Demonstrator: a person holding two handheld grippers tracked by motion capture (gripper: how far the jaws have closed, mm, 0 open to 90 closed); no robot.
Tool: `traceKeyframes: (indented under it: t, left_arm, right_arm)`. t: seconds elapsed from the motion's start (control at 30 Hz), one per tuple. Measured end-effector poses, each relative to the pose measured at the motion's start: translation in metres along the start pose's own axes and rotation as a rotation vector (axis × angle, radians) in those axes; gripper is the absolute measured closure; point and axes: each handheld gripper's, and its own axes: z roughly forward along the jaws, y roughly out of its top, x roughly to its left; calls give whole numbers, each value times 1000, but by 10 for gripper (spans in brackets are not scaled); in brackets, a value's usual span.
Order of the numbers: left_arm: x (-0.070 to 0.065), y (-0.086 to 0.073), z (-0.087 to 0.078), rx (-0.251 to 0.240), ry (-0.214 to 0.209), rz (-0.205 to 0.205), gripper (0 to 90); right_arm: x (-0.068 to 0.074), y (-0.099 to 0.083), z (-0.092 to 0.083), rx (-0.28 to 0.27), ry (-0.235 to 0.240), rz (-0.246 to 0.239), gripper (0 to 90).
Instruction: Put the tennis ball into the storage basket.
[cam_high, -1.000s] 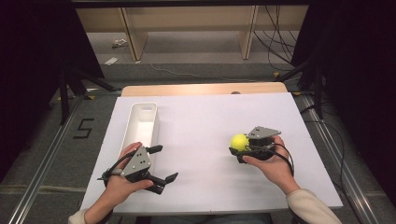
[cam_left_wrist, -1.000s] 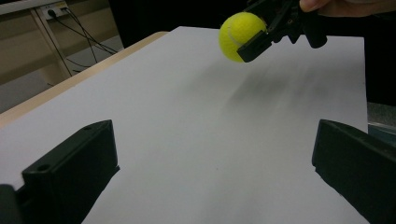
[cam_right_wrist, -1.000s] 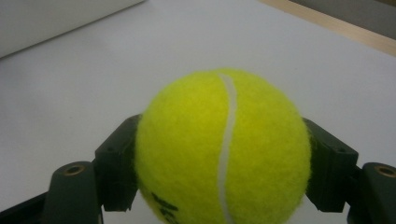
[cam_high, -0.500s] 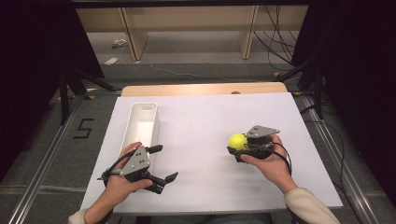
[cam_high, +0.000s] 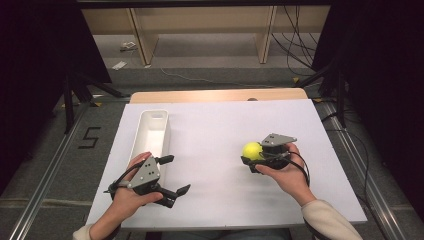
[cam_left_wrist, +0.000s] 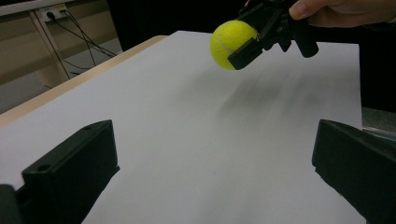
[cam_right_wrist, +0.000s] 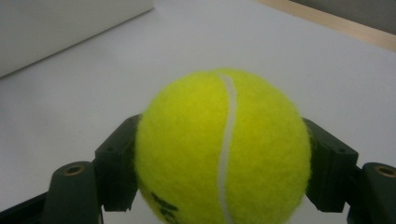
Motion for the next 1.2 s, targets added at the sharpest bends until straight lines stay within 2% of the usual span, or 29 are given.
traceKeyframes:
  t: [1.2]
  left_arm:
    - [0,-1,1,2,-7,-4,0]
  right_arm:
    - [12,14,17,-10,20,-24,267]
